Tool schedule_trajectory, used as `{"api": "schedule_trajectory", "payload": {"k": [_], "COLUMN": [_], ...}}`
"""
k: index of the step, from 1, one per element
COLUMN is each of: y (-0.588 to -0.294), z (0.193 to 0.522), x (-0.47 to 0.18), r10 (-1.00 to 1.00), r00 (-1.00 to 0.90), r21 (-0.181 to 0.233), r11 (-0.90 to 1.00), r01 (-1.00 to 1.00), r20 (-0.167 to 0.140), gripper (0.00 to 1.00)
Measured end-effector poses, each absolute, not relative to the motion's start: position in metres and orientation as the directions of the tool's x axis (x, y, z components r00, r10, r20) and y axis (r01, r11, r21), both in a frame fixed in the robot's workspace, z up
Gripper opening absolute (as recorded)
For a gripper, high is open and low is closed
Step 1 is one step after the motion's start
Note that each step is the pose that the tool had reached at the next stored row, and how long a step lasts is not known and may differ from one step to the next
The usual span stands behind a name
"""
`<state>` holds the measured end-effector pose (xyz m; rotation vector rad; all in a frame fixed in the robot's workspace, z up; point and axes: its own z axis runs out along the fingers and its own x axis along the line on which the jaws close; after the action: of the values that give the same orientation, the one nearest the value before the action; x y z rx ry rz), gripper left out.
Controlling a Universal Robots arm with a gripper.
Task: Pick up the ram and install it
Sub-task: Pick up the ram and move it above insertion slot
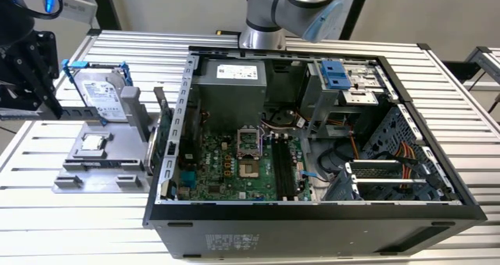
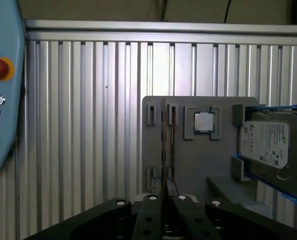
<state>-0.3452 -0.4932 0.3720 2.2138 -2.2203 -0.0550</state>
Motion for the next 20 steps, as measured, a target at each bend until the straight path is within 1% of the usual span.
{"api": "schedule_trajectory", "payload": {"k": [20], "y": [-0.493], "z": [0.373], "x": [-0.331], "r10": [-1.000], "r00": [-0.003], "r21": [0.029], "r11": [0.003], "r01": [-1.000], "r20": [-0.020], "gripper": [0.00]}}
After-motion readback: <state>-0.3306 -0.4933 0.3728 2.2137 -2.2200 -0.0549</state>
